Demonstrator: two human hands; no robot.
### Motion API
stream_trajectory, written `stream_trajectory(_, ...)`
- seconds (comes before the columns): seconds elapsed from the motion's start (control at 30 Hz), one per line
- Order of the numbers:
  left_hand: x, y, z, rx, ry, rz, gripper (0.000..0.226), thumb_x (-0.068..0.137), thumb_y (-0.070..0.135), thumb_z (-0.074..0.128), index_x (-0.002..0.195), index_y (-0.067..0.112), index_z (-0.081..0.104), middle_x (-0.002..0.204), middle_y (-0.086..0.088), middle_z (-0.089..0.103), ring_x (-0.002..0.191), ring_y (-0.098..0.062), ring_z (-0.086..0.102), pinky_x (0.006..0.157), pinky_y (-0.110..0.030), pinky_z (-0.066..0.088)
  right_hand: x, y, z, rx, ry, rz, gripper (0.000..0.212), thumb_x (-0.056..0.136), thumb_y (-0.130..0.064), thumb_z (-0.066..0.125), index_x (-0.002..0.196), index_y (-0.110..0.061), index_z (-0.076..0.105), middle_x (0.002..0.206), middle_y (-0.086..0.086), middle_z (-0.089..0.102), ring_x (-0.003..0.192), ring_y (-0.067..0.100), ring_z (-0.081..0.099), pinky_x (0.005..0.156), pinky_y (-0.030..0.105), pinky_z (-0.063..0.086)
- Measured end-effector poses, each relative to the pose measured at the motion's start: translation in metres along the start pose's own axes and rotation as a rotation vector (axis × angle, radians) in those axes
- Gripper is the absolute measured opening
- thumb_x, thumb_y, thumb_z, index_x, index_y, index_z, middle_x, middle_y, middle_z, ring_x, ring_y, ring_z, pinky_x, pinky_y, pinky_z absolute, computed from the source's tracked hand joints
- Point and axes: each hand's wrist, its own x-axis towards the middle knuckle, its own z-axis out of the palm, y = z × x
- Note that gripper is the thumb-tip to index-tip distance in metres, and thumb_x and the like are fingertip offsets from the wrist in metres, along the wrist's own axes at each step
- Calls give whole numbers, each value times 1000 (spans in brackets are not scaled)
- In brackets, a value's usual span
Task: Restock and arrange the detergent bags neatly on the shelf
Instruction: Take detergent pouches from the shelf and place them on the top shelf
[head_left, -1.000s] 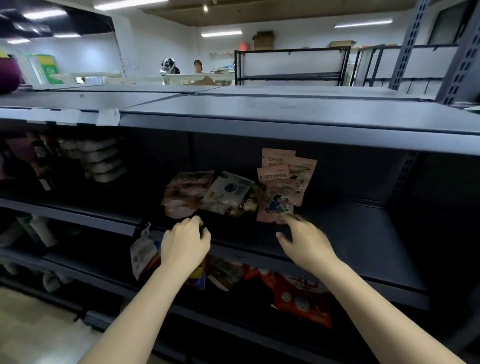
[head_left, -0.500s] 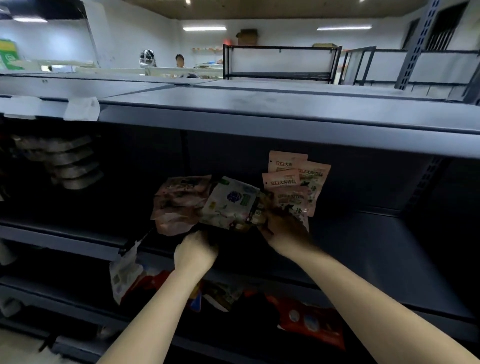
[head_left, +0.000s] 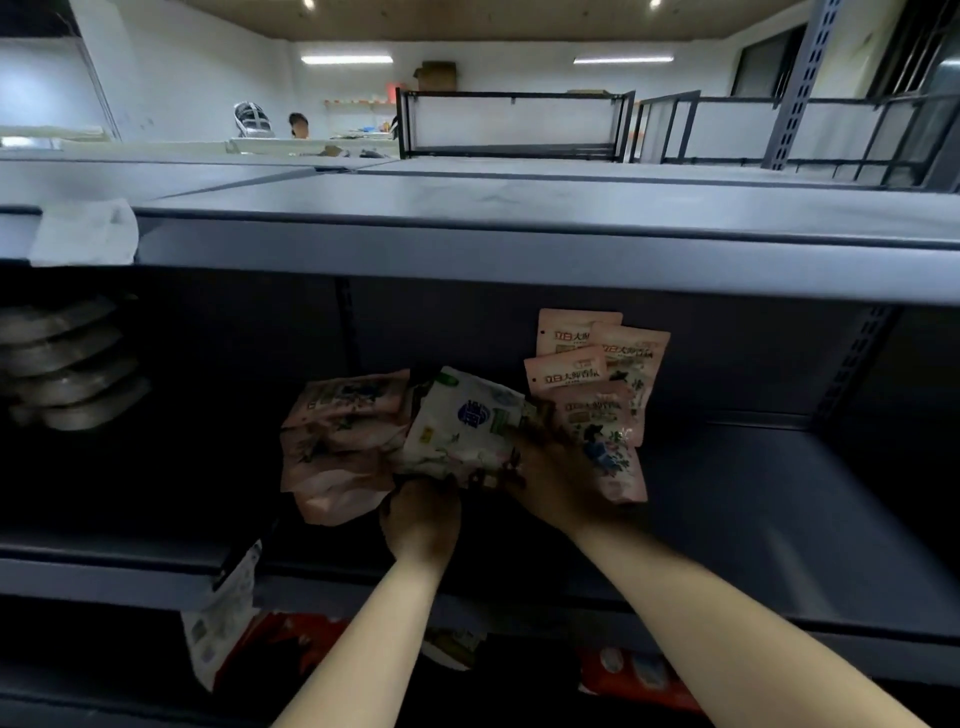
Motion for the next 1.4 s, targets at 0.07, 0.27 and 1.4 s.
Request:
stream_trajectory(0.07, 2, 5, 2, 29, 3, -34, 37, 100, 34, 38, 109, 9, 64, 111, -8, 65, 107, -24, 59, 85, -31, 43, 1, -1, 3, -101, 31, -30, 53, 82, -32, 62, 132, -17, 54, 129, 19, 57, 122, 42, 49, 90, 48, 50)
stream_trajectory(0.27, -2, 16, 5, 161, 43, -24, 31, 100, 23, 39, 114, 11, 64, 116, -5, 62, 112, -21, 56, 88, -28, 43, -9, 0, -14, 32, 32, 65, 32, 99, -27, 44, 122, -8, 56, 110, 15, 65, 98, 32, 63, 74, 36, 50)
stream_trajectory(1.4, -115, 55, -39, -542, 176, 183, 46, 82, 11, 65, 123, 8, 45, 106, -1, 57, 99, -21, 56, 79, -28, 44, -95, 24, -66, 785, 3, 486, 44, 92, -47, 51, 128, -21, 54, 118, -1, 64, 102, 16, 59, 86, 30, 51)
